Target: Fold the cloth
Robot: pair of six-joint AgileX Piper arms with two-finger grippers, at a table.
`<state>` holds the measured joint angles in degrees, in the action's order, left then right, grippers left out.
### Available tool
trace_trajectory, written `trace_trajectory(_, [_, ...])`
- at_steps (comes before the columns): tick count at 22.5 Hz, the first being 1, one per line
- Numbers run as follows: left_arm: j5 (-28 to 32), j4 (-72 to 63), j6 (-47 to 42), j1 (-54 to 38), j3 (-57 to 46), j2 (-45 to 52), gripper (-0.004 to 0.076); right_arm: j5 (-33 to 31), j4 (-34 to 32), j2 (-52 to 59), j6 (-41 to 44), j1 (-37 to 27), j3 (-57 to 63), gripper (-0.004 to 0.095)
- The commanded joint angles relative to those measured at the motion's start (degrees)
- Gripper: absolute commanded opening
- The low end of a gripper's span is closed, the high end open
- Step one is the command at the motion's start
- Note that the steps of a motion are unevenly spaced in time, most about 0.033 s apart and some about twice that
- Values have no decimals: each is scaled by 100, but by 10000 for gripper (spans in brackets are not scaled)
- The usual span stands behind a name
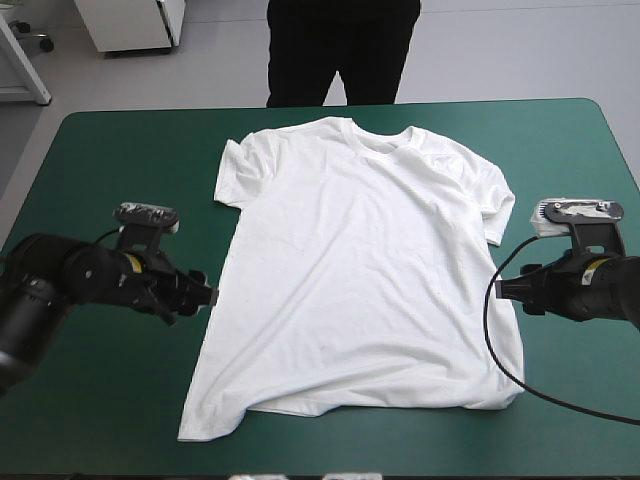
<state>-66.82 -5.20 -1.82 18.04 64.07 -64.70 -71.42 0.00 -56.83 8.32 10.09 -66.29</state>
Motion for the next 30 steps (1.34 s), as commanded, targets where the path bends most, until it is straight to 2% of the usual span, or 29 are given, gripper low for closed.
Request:
trace_trajectory(1, [244,109,-6,14,853,-757,506,2,-131,84,87,-33,-192,553])
trace_trajectory(5, [140,240,-6,14,1940,-1975,506,2,-159,84,87,-33,-192,553])
trace_trajectory(11, [-518,350,109,-84,3493,-3662,485,2,-206,84,87,-33,-192,553])
trace_trajectory(19, [-626,177,285,-451,3802,-4265,485,2,-230,84,87,-33,-192,553])
trace_trajectory(30, [-4,-94,402,-440,3802,-5079,472,2,-263,84,117,-33,-192,553])
